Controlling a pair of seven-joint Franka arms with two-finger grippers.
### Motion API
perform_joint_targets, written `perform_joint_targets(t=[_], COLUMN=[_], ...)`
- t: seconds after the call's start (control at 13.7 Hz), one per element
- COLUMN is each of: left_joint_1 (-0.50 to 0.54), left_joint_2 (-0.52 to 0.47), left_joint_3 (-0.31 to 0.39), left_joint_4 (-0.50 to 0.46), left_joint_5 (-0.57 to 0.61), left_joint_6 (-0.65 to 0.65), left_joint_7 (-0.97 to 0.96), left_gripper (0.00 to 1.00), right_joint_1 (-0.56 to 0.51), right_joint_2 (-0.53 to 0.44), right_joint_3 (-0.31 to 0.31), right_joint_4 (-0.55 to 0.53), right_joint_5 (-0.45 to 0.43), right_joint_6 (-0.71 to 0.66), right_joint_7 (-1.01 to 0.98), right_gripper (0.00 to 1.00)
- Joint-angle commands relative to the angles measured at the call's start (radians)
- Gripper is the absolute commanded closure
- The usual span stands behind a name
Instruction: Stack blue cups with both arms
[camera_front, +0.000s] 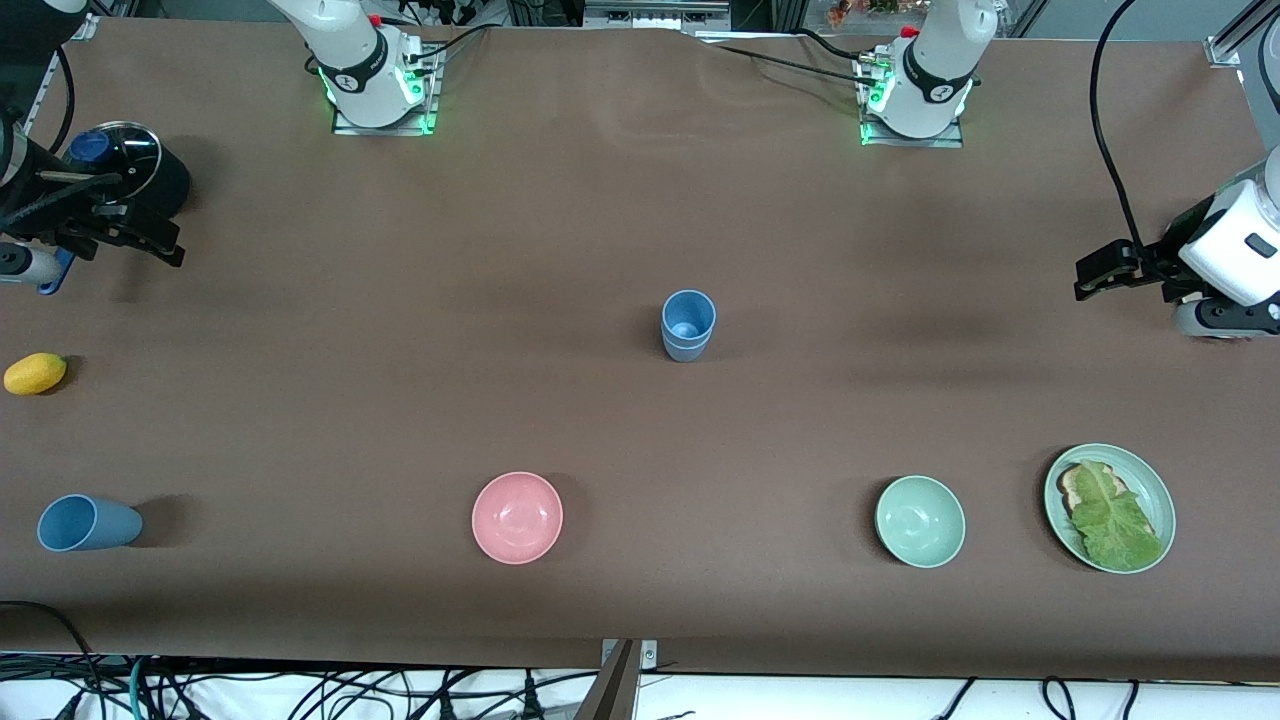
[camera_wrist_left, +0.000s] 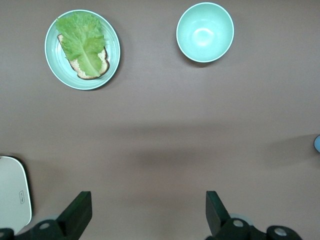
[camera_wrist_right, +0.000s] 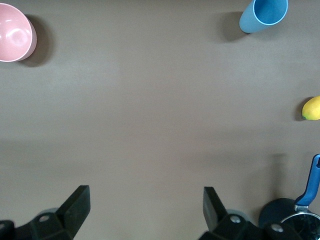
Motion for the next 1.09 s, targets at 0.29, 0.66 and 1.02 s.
perform_joint_targets(t=[0.29, 0.66, 1.02], left_joint_1=[0.014, 0.001, 0.017], left_joint_2=[0.006, 0.022, 0.037], left_joint_3=[0.002, 0.000, 0.005], left_joint_4=[0.019, 0.024, 0.024], left_joint_5=[-0.020, -0.015, -0.012], left_joint_6=[-0.010, -0.001, 0.039], left_joint_7=[0.024, 0.018, 0.021], left_gripper=[0.00, 0.00, 0.00], right_joint_1=[-0.006, -0.006, -0.006], right_joint_2=[0.005, 0.005, 0.006], right_joint_3=[0.012, 0.012, 0.010], right_joint_4=[0.012, 0.012, 0.012], right_joint_5=[-0.003, -0.003, -0.001], right_joint_6=[-0.005, -0.005, -0.009], right_joint_7=[-0.012, -0.014, -0.012], right_gripper=[0.00, 0.00, 0.00])
